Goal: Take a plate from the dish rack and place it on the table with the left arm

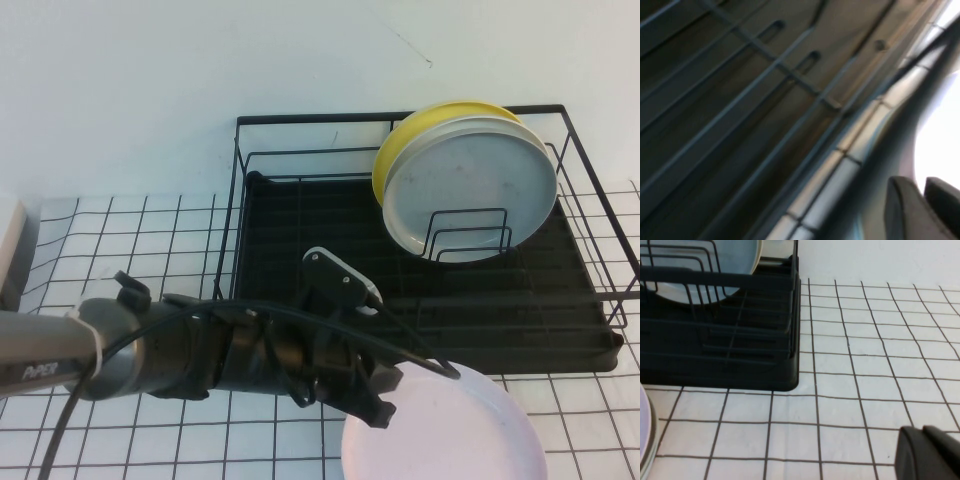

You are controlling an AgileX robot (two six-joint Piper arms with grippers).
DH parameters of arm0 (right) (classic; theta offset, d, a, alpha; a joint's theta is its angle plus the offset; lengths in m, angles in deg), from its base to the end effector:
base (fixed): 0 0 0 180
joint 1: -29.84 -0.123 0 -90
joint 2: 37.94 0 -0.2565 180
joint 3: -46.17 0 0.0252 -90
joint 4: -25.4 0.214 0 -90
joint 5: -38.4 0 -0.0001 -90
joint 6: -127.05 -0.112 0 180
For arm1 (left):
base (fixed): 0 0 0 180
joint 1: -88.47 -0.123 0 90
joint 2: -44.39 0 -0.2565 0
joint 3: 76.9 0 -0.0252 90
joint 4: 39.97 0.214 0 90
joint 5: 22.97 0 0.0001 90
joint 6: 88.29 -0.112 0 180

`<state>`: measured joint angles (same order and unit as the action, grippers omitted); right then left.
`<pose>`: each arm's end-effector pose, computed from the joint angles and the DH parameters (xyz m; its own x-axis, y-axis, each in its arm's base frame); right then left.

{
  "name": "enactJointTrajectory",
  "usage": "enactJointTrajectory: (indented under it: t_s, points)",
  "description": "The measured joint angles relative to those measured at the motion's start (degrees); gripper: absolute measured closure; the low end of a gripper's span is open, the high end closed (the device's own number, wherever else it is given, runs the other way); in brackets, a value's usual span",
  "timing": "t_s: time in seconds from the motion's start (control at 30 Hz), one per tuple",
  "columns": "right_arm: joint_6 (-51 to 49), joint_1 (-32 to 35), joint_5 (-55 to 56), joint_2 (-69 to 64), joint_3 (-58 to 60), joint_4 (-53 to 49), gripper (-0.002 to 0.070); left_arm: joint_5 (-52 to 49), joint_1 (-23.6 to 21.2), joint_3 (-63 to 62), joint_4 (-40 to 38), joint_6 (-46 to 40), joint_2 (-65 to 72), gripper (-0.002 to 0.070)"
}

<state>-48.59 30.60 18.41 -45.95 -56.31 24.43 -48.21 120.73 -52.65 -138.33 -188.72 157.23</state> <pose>0.0653 -0.0015 0.1705 -0.2681 -0.0883 -0.9593 -0.0058 0.9959 -0.0901 0.2604 -0.2203 0.1504 -0.5628 0.3777 -0.7352 0.7561 0.5947 -0.2733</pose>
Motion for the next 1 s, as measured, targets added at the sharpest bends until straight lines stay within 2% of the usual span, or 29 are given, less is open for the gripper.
enactJointTrajectory:
  t_s: [0.1,0.2,0.27,0.37,0.43,0.5,0.6,0.67,0.8,1.0]
  points:
    - [0.0,0.0,0.0,0.0,0.0,0.0,0.0678,-2.1,0.0,-0.2,0.0,-0.6,0.0,0.0505]
    - [0.0,0.0,0.0,0.0,0.0,0.0,0.0678,-2.2,0.0,-0.4,0.0,-0.8,0.0,0.0337]
    - [0.0,0.0,0.0,0.0,0.0,0.0,0.0678,-2.2,0.0,-0.7,0.0,-0.8,0.0,0.0254]
    - [0.0,0.0,0.0,0.0,0.0,0.0,0.0678,-2.2,0.0,-1.4,0.0,-0.8,-0.7,0.0225]
    - [0.0,0.0,0.0,0.0,0.0,0.0,0.0678,-2.1,0.0,-1.4,0.0,-0.6,-1.2,0.0251]
    - [0.0,0.0,0.0,0.0,0.0,0.0,0.0678,-1.3,0.0,-1.4,0.2,-0.4,-1.9,0.0320]
    - [0.0,0.0,0.0,0.0,0.0,0.0,0.0678,0.3,0.0,-1.4,0.4,-0.2,-4.3,0.0522]
    - [0.0,0.0,0.0,0.0,0.0,0.0,0.0678,1.2,0.0,-1.4,0.5,-0.6,-6.8,0.0610]
    - [0.0,0.0,0.0,0.0,0.0,0.0,0.0678,3.2,0.0,-1.4,0.5,-2.9,-12.6,0.0662]
    - [0.0,0.0,0.0,0.0,0.0,0.0,0.0678,6.0,0.0,-1.7,0.4,-7.4,-22.3,0.0673]
